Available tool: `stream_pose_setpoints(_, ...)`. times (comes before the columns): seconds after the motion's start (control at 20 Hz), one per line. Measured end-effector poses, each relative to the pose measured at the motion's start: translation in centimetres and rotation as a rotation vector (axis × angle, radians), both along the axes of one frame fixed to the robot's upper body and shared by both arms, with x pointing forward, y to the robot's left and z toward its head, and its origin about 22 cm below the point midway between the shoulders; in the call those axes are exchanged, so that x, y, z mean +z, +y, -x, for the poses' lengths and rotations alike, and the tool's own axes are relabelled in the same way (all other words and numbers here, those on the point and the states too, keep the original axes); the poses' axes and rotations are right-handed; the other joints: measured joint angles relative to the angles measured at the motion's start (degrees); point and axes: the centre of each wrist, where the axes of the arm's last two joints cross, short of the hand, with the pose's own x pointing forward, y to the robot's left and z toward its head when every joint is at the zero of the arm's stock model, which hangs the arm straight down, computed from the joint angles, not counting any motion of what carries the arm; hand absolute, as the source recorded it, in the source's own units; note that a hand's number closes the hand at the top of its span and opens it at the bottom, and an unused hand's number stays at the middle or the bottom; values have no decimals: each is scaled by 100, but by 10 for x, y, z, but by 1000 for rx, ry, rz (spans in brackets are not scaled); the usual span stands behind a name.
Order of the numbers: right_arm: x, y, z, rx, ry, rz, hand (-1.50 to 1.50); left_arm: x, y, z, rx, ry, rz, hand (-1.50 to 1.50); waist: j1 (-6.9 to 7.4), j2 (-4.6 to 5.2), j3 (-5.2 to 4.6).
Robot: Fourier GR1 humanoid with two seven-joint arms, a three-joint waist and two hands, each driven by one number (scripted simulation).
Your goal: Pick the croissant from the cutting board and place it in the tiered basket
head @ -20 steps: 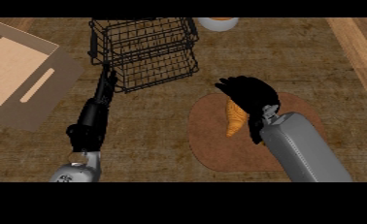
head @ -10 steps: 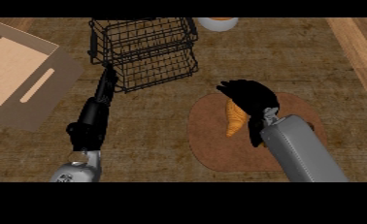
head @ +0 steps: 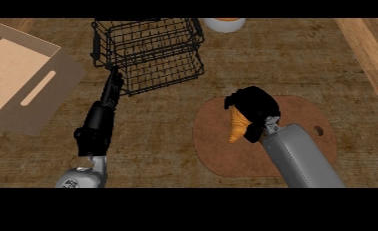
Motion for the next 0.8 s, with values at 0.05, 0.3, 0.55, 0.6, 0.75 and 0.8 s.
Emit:
stream_pose_setpoints(0.05,-1,0,0,12,-30,3,150,-1,0,-1,-4,-6,1,0,-2,-3,0)
stream_pose_setpoints(0.3,-3,12,-1,67,-136,42,150,-1,-1,-1,2,-4,2,0,1,-1,-4)
stream_pose_setpoints(0.55,-4,77,20,-20,-153,167,150,2,-4,-4,-26,-6,0,0,240,15,-16)
stream_pose_setpoints(0.6,-4,85,24,-44,-154,191,150,4,-7,-6,-37,-9,1,0,307,23,-15)
stream_pose_setpoints(0.75,-2,107,35,-115,-171,236,150,6,-13,-9,-64,-9,6,0,454,51,-10)
stream_pose_setpoints(0.8,-1,113,38,-140,-182,244,150,6,-15,-10,-73,-11,5,0,494,59,-7)
